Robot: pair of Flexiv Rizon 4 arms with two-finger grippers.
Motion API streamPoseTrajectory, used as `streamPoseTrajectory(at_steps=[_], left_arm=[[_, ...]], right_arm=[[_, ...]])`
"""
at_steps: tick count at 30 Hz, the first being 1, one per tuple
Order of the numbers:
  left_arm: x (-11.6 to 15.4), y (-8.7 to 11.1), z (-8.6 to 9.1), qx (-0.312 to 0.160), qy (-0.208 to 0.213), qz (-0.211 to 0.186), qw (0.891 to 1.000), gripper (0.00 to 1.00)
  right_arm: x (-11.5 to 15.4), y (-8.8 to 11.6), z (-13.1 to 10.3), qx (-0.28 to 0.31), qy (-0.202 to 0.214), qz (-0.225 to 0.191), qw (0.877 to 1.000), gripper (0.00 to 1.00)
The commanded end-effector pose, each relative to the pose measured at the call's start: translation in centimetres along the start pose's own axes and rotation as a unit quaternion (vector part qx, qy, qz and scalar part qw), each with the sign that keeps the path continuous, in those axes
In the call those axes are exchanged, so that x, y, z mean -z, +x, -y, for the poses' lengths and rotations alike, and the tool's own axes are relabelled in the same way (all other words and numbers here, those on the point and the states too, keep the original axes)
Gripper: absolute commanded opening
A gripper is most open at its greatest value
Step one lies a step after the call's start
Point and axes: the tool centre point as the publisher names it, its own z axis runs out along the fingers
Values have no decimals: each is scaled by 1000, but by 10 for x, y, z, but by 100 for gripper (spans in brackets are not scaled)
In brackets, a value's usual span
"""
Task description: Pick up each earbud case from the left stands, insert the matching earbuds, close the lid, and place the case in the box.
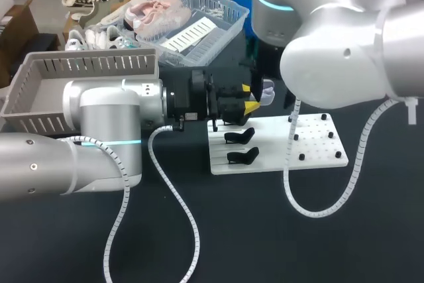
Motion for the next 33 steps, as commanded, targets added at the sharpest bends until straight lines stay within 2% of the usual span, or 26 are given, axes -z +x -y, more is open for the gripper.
streamPoseTrajectory(at_steps=[1,9,17,21,27,33], left_arm=[[-1,0,0,0,-1,0,1000,0],[-1,0,0,0,-1,0,1000,0],[-1,0,0,0,-1,0,1000,0],[-1,0,0,0,-1,0,1000,0],[-1,0,0,0,-1,0,1000,0],[-1,0,0,0,-1,0,1000,0]], right_arm=[[-4,0,5,-3,-3,1,1000,58],[-6,-5,6,-8,-6,-4,1000,55],[-4,-9,7,-13,-9,0,1000,60],[-4,-10,8,-16,-10,-1,1000,57],[2,-6,11,-17,-12,6,1000,57],[15,0,25,-17,-6,21,1000,62]])
